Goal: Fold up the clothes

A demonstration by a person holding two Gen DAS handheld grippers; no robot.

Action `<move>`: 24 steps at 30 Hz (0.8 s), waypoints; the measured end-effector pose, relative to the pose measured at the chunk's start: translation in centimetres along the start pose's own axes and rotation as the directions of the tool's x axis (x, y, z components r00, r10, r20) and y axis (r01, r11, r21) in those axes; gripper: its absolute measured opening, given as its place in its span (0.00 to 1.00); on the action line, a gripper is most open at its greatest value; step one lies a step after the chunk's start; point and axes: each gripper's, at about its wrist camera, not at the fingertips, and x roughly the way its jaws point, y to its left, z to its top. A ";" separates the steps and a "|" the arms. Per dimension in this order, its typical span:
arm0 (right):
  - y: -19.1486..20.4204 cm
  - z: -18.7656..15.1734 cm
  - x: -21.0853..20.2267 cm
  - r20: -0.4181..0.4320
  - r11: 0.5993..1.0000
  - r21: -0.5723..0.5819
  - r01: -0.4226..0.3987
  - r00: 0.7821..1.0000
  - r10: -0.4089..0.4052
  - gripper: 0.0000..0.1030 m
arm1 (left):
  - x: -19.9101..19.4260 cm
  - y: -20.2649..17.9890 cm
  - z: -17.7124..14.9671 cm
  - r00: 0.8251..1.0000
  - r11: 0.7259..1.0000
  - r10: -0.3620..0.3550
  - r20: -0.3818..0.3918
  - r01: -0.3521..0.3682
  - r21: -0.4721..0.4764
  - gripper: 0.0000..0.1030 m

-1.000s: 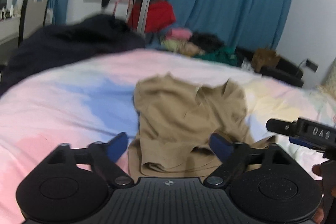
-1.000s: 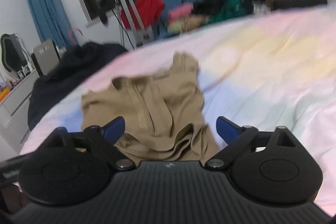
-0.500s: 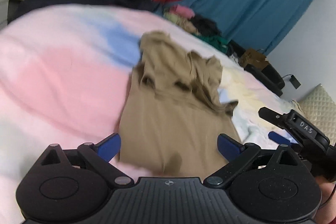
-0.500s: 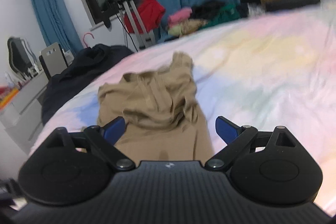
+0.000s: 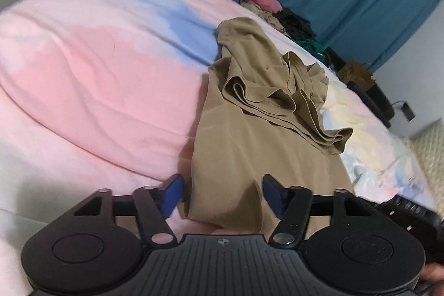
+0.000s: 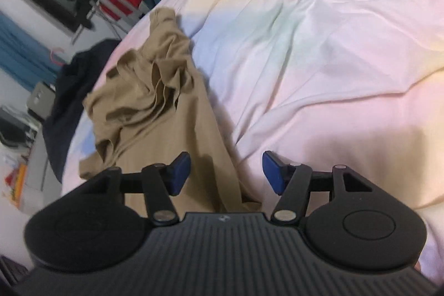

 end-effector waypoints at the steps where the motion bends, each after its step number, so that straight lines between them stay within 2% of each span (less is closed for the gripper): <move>1: 0.4 -0.2 0.2 -0.005 1.000 -0.029 -0.001 1.000 0.001 0.55 | 0.2 0.0 0.0 1.000 1.000 0.000 -0.004 0.000 -0.004 0.53; 2: 0.8 -0.5 0.4 -0.009 0.998 -0.059 0.004 1.000 -0.005 0.47 | 0.4 0.1 0.0 1.000 1.000 0.000 -0.009 0.000 -0.008 0.47; 3: 1.2 -0.7 0.6 -0.013 0.996 -0.089 0.010 1.000 -0.011 0.30 | 0.6 0.1 0.0 1.000 1.000 0.002 -0.012 -0.002 -0.009 0.42; 4: 1.5 -0.9 0.9 -0.018 0.994 -0.107 0.022 1.000 -0.024 0.24 | 0.6 0.1 -0.1 1.000 1.000 0.005 -0.009 -0.005 -0.007 0.38; 5: 1.6 -0.9 1.1 -0.020 0.994 -0.110 0.026 0.999 -0.028 0.20 | 0.6 0.1 -0.1 1.000 1.000 0.009 -0.006 -0.009 -0.006 0.27; 6: 1.5 -0.9 0.9 -0.007 0.993 -0.113 0.035 0.999 -0.036 0.11 | 0.5 0.1 -0.1 1.000 1.000 0.011 0.001 -0.011 -0.006 0.17; 7: 1.4 -0.8 0.7 0.006 0.992 -0.116 0.045 0.999 -0.045 0.08 | 0.5 0.1 -0.1 1.000 1.000 0.013 0.009 -0.013 -0.005 0.15; 8: 1.3 -0.7 0.5 0.019 0.991 -0.118 0.055 0.998 -0.053 0.07 | 0.3 0.1 -0.1 1.000 1.000 0.009 0.018 -0.009 -0.008 0.11; 11: 1.3 -0.5 -0.2 0.063 0.987 -0.128 0.093 0.994 -0.085 0.05 | -0.4 -0.3 -0.3 0.999 1.000 0.010 0.042 -0.010 0.008 0.09; 15: 1.1 -0.6 0.4 0.043 0.980 -0.143 0.136 0.990 -0.131 0.05 | -0.2 -0.8 -0.6 0.998 0.998 0.050 0.040 -0.051 0.044 0.09; 19: 0.3 -0.4 0.7 0.042 0.980 -0.109 0.164 0.986 -0.161 0.05 | -0.5 -0.4 -0.5 0.997 0.998 0.055 0.044 -0.057 0.031 0.11; 22: 0.2 -0.3 0.5 0.044 0.984 -0.091 0.155 0.988 -0.151 0.05 | -1.6 -0.5 -0.6 0.998 0.999 0.042 0.045 -0.043 0.029 0.16; 24: 0.1 -0.2 -0.2 0.069 0.988 -0.067 0.139 0.989 -0.134 0.07 | -2.5 -0.7 -0.6 0.999 0.999 0.026 0.043 -0.028 0.030 0.25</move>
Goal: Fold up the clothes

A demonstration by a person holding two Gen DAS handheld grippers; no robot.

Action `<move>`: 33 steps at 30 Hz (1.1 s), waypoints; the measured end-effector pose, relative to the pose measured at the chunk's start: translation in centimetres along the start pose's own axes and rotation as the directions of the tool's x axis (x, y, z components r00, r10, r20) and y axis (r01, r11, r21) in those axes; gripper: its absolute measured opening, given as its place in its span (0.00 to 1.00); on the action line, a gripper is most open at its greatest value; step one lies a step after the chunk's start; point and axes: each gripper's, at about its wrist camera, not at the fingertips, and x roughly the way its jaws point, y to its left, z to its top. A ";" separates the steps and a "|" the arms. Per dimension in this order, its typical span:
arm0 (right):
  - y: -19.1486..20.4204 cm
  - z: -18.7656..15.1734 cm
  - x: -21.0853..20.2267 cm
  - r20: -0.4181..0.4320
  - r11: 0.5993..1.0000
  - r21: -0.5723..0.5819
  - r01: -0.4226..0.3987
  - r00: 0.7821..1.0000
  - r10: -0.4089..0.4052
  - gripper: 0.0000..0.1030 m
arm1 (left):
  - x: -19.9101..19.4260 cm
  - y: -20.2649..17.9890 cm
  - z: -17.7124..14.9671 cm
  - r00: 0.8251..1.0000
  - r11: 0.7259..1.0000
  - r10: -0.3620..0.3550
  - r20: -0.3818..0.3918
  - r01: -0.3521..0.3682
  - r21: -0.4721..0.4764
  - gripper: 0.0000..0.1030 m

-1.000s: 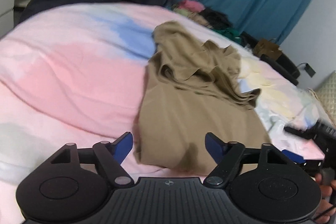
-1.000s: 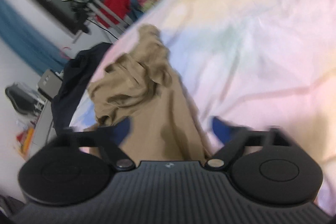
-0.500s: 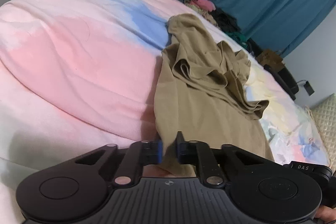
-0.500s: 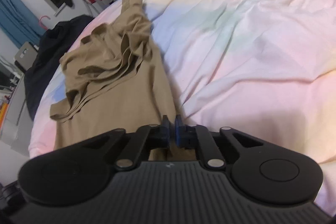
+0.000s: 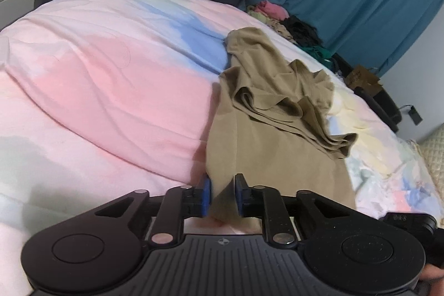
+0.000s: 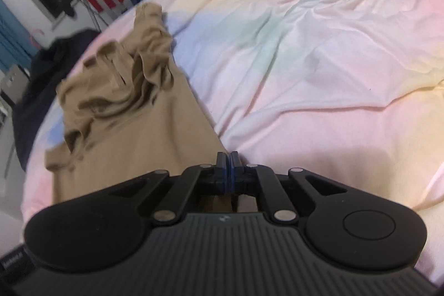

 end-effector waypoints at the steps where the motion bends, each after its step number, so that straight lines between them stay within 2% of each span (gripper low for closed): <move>1: -0.1 0.1 -0.4 0.017 1.000 0.014 -0.008 1.000 0.008 0.07 | -0.5 -0.1 0.0 1.000 1.000 -0.008 -0.001 0.008 0.000 0.29; 2: -0.2 0.2 -1.0 0.044 1.000 0.026 -0.014 0.999 0.013 0.07 | -1.2 -0.3 -0.2 1.000 1.000 -0.025 0.009 0.025 0.008 0.40; 3: -0.2 0.4 -1.5 0.068 0.999 0.033 -0.026 0.997 0.023 0.07 | -2.0 -0.4 -0.4 0.999 0.999 -0.047 0.019 0.047 0.012 0.47; 7: 0.1 1.1 -3.3 0.146 0.997 0.025 -0.069 0.987 0.064 0.07 | -3.2 -1.3 -1.3 0.985 0.985 -0.170 -0.002 0.170 -0.016 0.56; 9: 0.4 1.2 -3.9 0.171 0.996 0.016 -0.087 0.982 0.083 0.07 | -2.1 -1.7 -1.8 0.967 0.969 -0.246 -0.061 0.243 -0.051 0.68; 11: 0.6 1.2 -4.2 0.182 0.993 0.014 -0.117 0.977 0.113 0.08 | -0.5 -1.8 -2.4 0.946 0.949 -0.306 -0.106 0.293 -0.117 0.72; 14: 0.7 1.2 -4.6 0.179 0.984 0.020 -0.178 0.969 0.172 0.08 | 2.5 -1.7 -3.9 0.916 0.916 -0.371 -0.152 0.334 -0.221 0.73; 17: 0.8 1.3 -4.8 0.175 0.976 0.023 -0.216 0.962 0.208 0.08 | 4.7 -1.3 -4.8 0.913 0.901 -0.376 -0.159 0.320 -0.294 0.73; 20: 0.9 1.3 -4.6 0.164 0.973 0.026 -0.229 0.961 0.222 0.08 | 5.4 -1.4 -4.4 0.915 0.889 -0.390 -0.107 0.343 -0.303 0.72; 22: 0.9 1.3 -4.5 0.155 0.972 0.034 -0.231 0.962 0.223 0.08 | 4.5 -1.5 -4.2 0.903 0.867 -0.428 -0.031 0.401 -0.296 0.70; 24: 0.7 1.3 -4.3 0.157 0.974 0.049 -0.221 0.965 0.211 0.08 | 3.6 -1.5 -4.0 0.885 0.843 -0.464 0.045 0.456 -0.284 0.70; 26: 0.5 1.3 -4.3 0.156 0.974 0.060 -0.217 0.966 0.205 0.08 | 3.1 -1.5 -4.1 0.878 0.835 -0.474 0.064 0.472 -0.284 0.70; 29: 0.4 1.2 -4.2 0.153 0.973 0.073 -0.217 0.967 0.205 0.08 | 3.9 -1.1 -4.4 0.909 0.862 -0.417 0.007 0.397 -0.316 0.70; 31: 0.4 1.2 -4.1 0.151 0.974 0.075 -0.215 0.968 0.202 0.08 | 4.4 -0.3 -4.3 0.938 0.881 -0.345 -0.025 0.315 -0.352 0.70; 33: 0.5 1.2 -4.1 0.149 0.975 0.070 -0.211 0.969 0.199 0.08 | 4.1 0.5 -4.2 0.945 0.874 -0.327 0.002 0.304 -0.380 0.66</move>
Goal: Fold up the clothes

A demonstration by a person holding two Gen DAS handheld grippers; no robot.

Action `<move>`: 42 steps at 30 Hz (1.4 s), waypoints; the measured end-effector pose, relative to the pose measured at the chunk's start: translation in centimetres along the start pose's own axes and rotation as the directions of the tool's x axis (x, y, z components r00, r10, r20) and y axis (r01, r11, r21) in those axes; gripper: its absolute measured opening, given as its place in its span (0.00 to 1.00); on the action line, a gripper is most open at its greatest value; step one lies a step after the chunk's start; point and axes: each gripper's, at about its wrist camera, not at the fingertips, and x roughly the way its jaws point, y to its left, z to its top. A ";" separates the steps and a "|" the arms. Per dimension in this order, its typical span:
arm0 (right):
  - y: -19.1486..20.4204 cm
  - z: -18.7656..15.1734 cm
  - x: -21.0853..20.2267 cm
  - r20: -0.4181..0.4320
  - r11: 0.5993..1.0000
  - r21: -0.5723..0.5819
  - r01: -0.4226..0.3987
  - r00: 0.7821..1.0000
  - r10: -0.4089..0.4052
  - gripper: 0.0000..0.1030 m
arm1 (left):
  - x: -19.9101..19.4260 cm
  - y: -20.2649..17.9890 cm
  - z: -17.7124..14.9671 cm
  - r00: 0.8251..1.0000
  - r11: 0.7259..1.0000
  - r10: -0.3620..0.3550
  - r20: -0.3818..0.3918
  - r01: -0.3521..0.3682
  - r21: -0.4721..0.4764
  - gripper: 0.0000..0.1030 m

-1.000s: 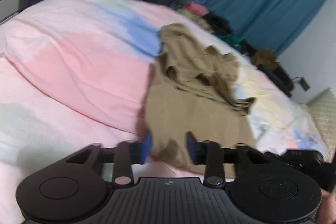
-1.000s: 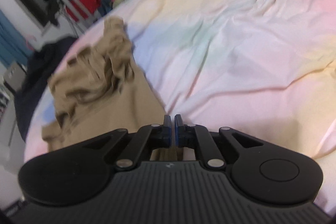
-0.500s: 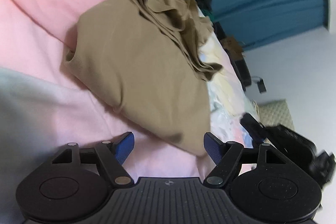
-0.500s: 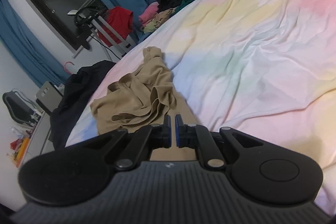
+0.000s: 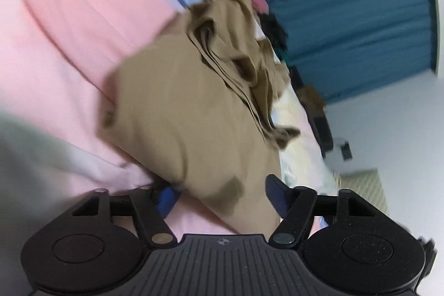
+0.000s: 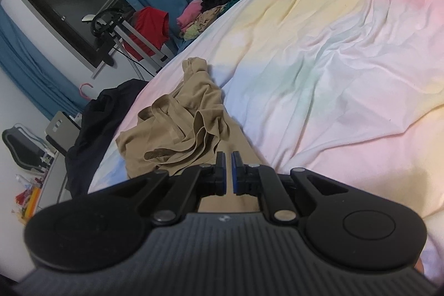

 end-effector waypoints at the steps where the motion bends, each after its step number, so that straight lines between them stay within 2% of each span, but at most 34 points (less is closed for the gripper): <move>1: 0.0 0.0 0.0 -0.001 1.000 -0.003 0.002 1.000 -0.002 0.08 | -0.4 0.2 0.2 1.000 1.000 -0.006 0.021 0.006 -0.014 0.66; 4: 0.0 0.0 0.1 -0.013 1.000 -0.002 -0.008 1.000 0.008 0.08 | -1.6 -0.1 0.5 0.994 1.000 -0.017 0.104 0.016 0.009 0.66; 7: 0.3 -0.1 0.5 -0.048 0.999 0.002 -0.044 0.998 0.044 0.08 | -1.8 -0.3 0.5 0.991 0.998 -0.058 0.118 0.055 0.030 0.62; 9: 0.9 -0.3 0.7 -0.083 0.994 0.007 -0.106 0.991 0.107 0.10 | -1.9 -0.4 0.4 0.992 0.998 -0.042 0.122 0.036 0.045 0.60; 11: 1.6 -0.6 0.8 -0.121 0.984 0.005 -0.176 0.977 0.175 0.26 | -2.0 -0.1 0.4 0.993 0.999 -0.025 0.117 0.021 0.037 0.60; 13: 2.7 -1.1 0.8 -0.161 0.968 -0.003 -0.252 0.955 0.249 0.90 | -1.5 -0.1 0.3 0.994 1.000 -0.018 0.109 0.017 0.015 0.59; 14: 3.1 -1.7 0.9 -0.186 0.955 0.017 -0.298 0.937 0.296 0.96 | -1.7 0.1 0.2 0.993 1.000 -0.020 0.113 0.019 0.005 0.59; 16: 3.5 -2.9 1.6 -0.271 0.936 0.081 -0.342 0.897 0.350 0.94 | -2.0 0.5 0.2 0.993 1.000 -0.023 0.120 0.025 -0.017 0.59; 17: 3.6 -3.5 2.2 -0.323 0.927 0.121 -0.355 0.869 0.375 0.94 | -2.1 0.6 0.3 0.992 0.999 -0.021 0.126 0.024 -0.023 0.59; 19: 2.7 -5.3 3.9 -0.397 0.898 0.275 -0.344 0.810 0.432 0.94 | -2.0 0.6 0.4 0.991 0.999 -0.022 0.128 0.025 -0.024 0.59; 21: 1.7 -7.1 5.5 -0.455 0.852 0.421 -0.311 0.740 0.495 0.94 | -1.9 0.7 0.5 0.991 0.999 -0.017 0.132 0.021 -0.027 0.51; 23: 0.7 -8.1 6.3 -0.455 0.818 0.514 -0.260 0.726 0.516 0.94 | -2.0 0.8 0.6 0.990 0.999 -0.007 0.138 0.011 -0.032 0.45; 24: 0.4 -8.2 6.4 -0.443 0.817 0.522 -0.246 0.740 0.506 0.95 | -2.2 0.9 0.7 0.989 0.999 -0.008 0.149 0.013 -0.031 0.40; 26: -0.5 -8.0 6.3 -0.393 0.812 0.536 -0.230 0.783 0.481 0.95 | -2.2 0.8 0.9 0.988 0.999 -0.015 0.153 0.019 -0.028 0.37; 27: -0.9 -7.9 6.2 -0.367 0.808 0.546 -0.222 0.804 0.469 0.95 | -2.1 0.8 1.0 0.988 0.999 -0.018 0.155 0.022 -0.026 0.30; 28: -1.4 -7.9 6.3 -0.352 0.796 0.567 -0.209 0.813 0.464 0.95 | -2.1 0.8 1.1 0.987 0.999 -0.021 0.157 0.025 -0.024 0.25; 29: -1.9 -8.0 6.3 -0.337 0.784 0.588 -0.197 0.822 0.459 0.95 | -2.1 0.7 1.0 0.987 1.000 -0.014 0.160 0.016 -0.012 0.13; 30: -2.2 -8.0 6.4 -0.328 0.772 0.607 -0.191 0.824 0.462 0.95 | -2.0 0.6 1.0 0.987 1.000 -0.008 0.163 0.008 -0.001 0.10; 34: -3.1 -8.9 7.0 -0.290 0.708 0.683 -0.180 0.823 0.489 0.94 | -2.1 0.4 1.0 0.982 0.999 0.024 0.190 -0.029 0.022 0.08; 36: -3.3 -8.6 7.0 -0.289 0.712 0.680 -0.173 0.830 0.477 0.93 | -2.4 0.5 1.1 0.979 1.000 0.007 0.205 -0.010 0.012 0.08; 38: -3.5 -8.5 6.9 -0.276 0.717 0.677 -0.165 0.847 0.455 0.93 | -2.8 0.5 1.1 0.974 1.000 -0.008 0.228 0.006 0.007 0.07; 39: -3.8 -8.3 6.8 -0.272 0.724 0.673 -0.153 0.859 0.434 0.88 | -3.0 0.5 1.1 0.971 1.000 -0.017 0.239 0.017 0.005 0.07; 40: -4.1 -8.2 6.6 -0.268 0.730 0.668 -0.141 0.871 0.413 0.79 | -3.2 0.5 1.2 0.969 1.000 -0.027 0.246 0.028 0.001 0.07; 42: -4.7 -8.0 6.4 -0.259 0.741 0.662 -0.114 0.892 0.369 0.71 | -3.4 0.5 1.2 0.966 0.999 -0.045 0.254 0.049 -0.009 0.07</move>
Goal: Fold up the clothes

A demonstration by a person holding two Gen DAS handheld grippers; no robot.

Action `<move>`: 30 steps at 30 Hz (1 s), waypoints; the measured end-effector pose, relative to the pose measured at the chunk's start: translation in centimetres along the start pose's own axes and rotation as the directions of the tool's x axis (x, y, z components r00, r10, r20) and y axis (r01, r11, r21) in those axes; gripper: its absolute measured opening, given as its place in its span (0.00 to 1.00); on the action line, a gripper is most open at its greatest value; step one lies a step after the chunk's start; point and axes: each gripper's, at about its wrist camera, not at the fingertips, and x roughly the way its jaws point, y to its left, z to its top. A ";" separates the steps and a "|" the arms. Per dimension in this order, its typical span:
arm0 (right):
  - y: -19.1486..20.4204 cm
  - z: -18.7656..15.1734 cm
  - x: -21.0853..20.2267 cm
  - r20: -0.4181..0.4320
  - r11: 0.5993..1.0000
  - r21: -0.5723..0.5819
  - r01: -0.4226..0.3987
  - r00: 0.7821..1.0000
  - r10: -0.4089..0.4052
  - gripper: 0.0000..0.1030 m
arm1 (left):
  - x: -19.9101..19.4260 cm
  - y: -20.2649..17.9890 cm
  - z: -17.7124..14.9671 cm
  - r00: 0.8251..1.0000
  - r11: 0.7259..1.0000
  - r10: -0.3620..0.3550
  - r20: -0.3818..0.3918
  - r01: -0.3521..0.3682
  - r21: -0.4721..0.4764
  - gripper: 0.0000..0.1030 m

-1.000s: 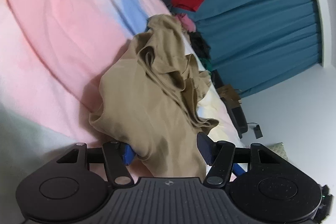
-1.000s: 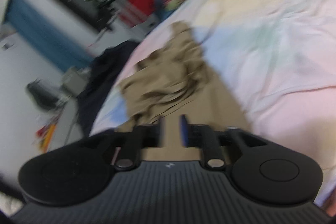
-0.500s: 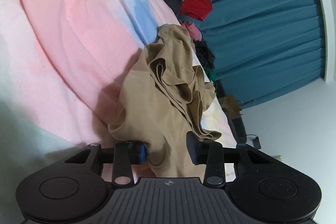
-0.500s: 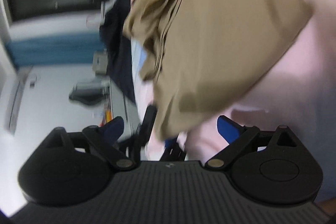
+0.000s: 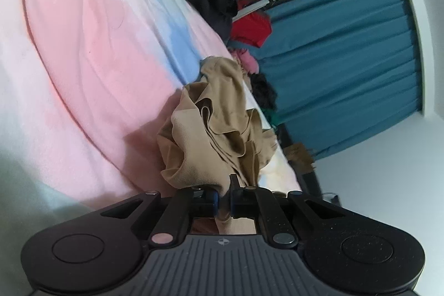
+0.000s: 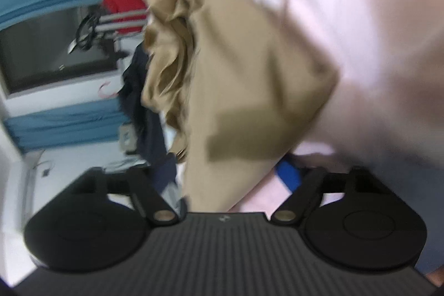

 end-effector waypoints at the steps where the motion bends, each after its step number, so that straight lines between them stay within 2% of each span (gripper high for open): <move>1: -0.2 0.1 0.0 0.014 1.000 0.008 0.003 1.000 -0.003 0.69 | 0.0 0.1 0.0 1.000 1.000 -0.003 0.000 0.003 -0.007 0.07; 3: -0.4 0.2 -0.3 0.045 1.000 0.007 0.022 0.999 -0.022 0.62 | -0.1 0.2 0.0 1.000 1.000 -0.004 -0.002 0.004 -0.020 0.07; 6: -0.2 0.3 -1.0 0.121 0.999 -0.025 0.043 0.992 -0.039 0.62 | 0.1 0.5 0.1 1.000 0.999 0.000 -0.014 -0.001 -0.045 0.07; 8: -0.1 0.3 -1.2 0.149 0.998 -0.034 0.051 0.988 -0.046 0.52 | 0.3 0.8 0.1 1.000 0.998 0.003 -0.026 -0.004 -0.068 0.08; 10: 0.1 0.6 -1.4 0.168 0.995 -0.056 0.079 0.983 -0.069 0.29 | 0.7 1.2 0.3 0.999 0.995 0.019 -0.038 -0.023 -0.093 0.11; 12: 0.2 0.8 -2.2 0.190 0.993 -0.084 0.085 0.979 -0.068 0.20 | 1.0 1.7 0.4 0.998 0.990 0.035 -0.058 -0.043 -0.133 0.23; 13: 0.5 0.7 -2.4 0.202 0.992 -0.105 0.076 0.978 -0.054 0.17 | 1.3 2.0 0.5 0.997 0.987 0.028 -0.071 -0.039 -0.153 0.26; 16: 1.7 0.6 -3.1 0.229 0.980 -0.191 0.063 0.973 -0.018 0.15 | 2.1 2.6 0.6 0.994 0.982 0.027 -0.102 -0.045 -0.183 0.29; 20: 2.2 1.0 -3.1 0.248 0.969 -0.235 0.079 0.968 -0.018 0.13 | 2.4 3.0 0.8 0.994 0.981 0.035 -0.099 -0.053 -0.184 0.28; 22: 2.2 1.2 -3.1 0.253 0.964 -0.250 0.092 0.967 -0.026 0.13 | 2.3 2.7 0.7 0.996 0.987 0.037 -0.083 -0.049 -0.154 0.14; 23: 2.4 1.1 -3.1 0.259 0.960 -0.265 0.095 0.966 -0.024 0.13 | 2.3 2.5 0.6 0.997 0.990 0.036 -0.073 -0.045 -0.134 0.10; 30: 4.8 0.1 -3.5 0.277 0.934 -0.344 0.101 0.961 -0.002 0.12 | 0.4 -0.7 1.3 1.000 1.000 0.017 -0.007 -0.017 -0.018 0.06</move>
